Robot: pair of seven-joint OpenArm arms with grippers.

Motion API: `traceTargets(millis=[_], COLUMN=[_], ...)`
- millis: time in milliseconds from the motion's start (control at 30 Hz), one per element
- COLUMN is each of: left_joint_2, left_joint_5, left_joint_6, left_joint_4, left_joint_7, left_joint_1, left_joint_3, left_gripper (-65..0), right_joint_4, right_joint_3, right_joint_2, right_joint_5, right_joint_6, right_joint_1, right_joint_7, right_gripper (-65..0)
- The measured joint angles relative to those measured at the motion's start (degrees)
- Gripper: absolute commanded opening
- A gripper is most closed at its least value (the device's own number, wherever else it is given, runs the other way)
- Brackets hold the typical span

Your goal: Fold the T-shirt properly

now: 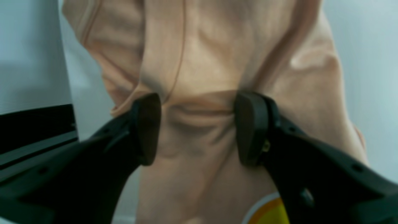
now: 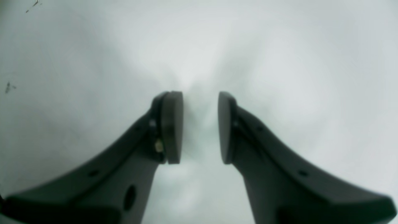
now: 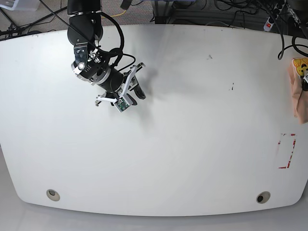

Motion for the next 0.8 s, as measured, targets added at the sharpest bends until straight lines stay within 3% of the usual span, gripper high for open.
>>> traceTargets(millis=[167, 433, 567, 700, 767, 800], left_joint_2=[-1.09, -0.24, 4.52, 11.65, 15.82, 17.2], left_joint_5=[0.07, 0.33, 1.46, 1.64, 1.16, 1.07], left_joint_6=[-0.22, 0.02, 0.0, -0.17, 0.57, 2.73], left_joint_4=[1.42, 17.97, 25.94, 32.57, 35.41, 36.46], left_joint_7=[1.09, 4.5, 6.78, 6.97, 6.25, 5.95], left_joint_1=[0.13, 0.74, 1.57, 1.88, 1.75, 1.81], left_joint_3=[0.17, 0.15, 0.22, 0.48, 1.75, 2.78], left_gripper=[-30.4, -30.3, -30.1, -30.0, -30.0, -29.9], right_joint_4=[0.04, 1.14, 1.18, 0.94, -0.15, -0.92], right_joint_3=[0.0, 0.0, 1.97, 5.11, 5.57, 5.66], right_joint_2=[0.02, 2.16, 1.75, 1.81, 2.29, 2.27], right_joint_5=[-0.02, -0.07, -0.04, -0.11, -4.74, -7.43], right_joint_6=[0.02, -0.04, -0.15, -0.07, -0.63, -0.94], right_joint_1=[-1.22, -2.14, -1.81, -1.03, -0.33, -0.2], right_joint_7=[-0.02, 0.28, 0.15, 2.36, 6.73, 8.24], right_gripper=[-47.1, -47.1, -47.1, -47.1, -47.1, -47.1])
